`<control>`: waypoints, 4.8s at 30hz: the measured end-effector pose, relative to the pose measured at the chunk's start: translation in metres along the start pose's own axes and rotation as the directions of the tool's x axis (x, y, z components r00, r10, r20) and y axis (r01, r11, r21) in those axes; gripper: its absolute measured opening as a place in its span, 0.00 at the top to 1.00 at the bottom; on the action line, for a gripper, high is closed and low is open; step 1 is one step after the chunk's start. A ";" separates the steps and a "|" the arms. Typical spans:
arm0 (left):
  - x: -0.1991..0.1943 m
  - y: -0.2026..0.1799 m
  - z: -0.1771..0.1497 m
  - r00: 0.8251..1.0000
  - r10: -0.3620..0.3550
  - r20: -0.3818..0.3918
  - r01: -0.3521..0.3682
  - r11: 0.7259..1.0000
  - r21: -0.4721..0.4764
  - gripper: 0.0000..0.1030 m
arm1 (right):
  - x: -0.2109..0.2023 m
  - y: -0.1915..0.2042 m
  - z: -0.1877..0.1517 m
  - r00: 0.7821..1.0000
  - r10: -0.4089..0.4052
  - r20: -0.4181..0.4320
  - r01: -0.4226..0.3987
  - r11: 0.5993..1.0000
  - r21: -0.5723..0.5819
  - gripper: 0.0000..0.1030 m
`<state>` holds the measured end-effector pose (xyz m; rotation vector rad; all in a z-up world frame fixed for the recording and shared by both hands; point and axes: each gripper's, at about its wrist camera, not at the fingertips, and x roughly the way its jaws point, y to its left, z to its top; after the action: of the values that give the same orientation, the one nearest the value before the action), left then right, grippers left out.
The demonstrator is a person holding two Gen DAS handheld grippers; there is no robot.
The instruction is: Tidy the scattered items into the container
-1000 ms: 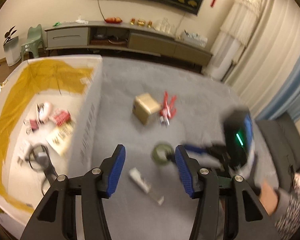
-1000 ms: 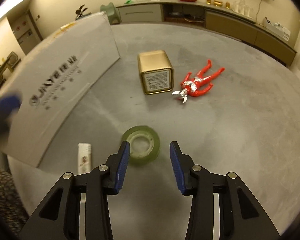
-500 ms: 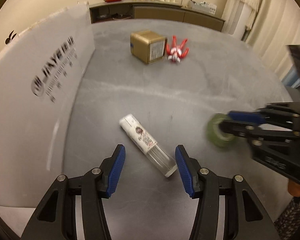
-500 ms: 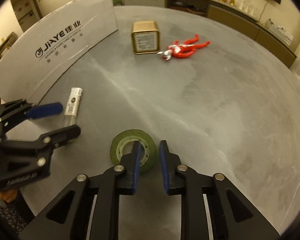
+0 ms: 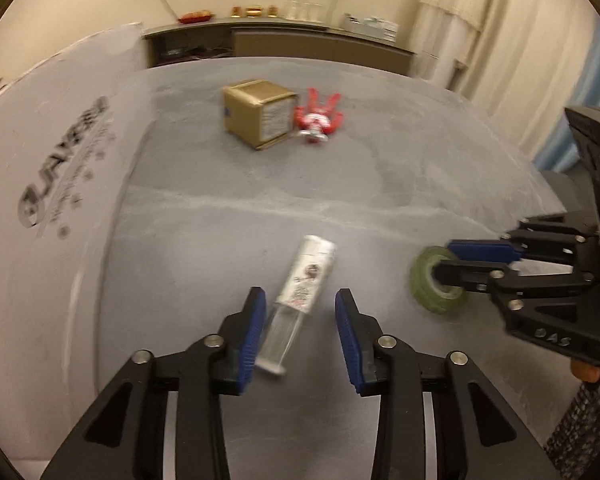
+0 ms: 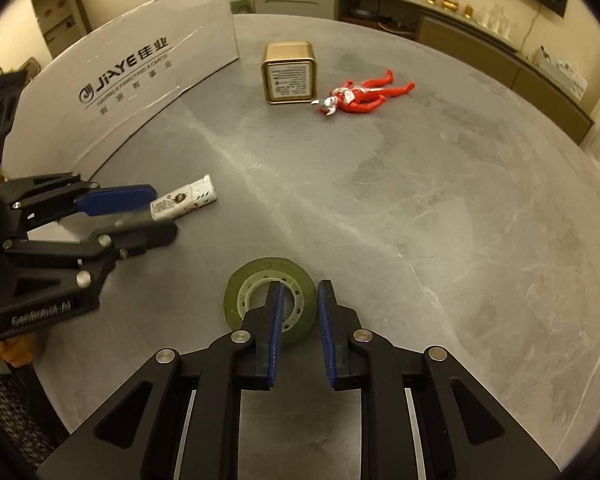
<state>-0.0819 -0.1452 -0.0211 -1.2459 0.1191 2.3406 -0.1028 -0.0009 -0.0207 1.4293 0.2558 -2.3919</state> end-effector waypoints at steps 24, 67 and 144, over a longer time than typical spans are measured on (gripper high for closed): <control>-0.037 -0.001 0.029 0.996 0.004 0.091 -0.005 1.000 0.016 0.81 | -0.018 0.005 0.018 0.996 0.026 0.084 -0.031 0.997 0.070 0.86; -0.137 0.052 0.052 0.951 0.026 0.308 -0.002 0.997 -0.077 0.81 | -0.071 0.082 0.097 0.962 0.033 0.271 -0.038 0.999 0.012 0.86; -0.123 0.272 0.103 0.971 0.092 0.220 0.030 0.868 -0.496 0.81 | 0.024 0.154 0.271 0.963 0.071 0.260 -0.050 0.995 -0.087 0.85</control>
<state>-0.2251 -0.4000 0.0975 -1.1671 -0.5861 2.6224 -0.2761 -0.2354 0.0906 1.0534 0.2335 -2.4568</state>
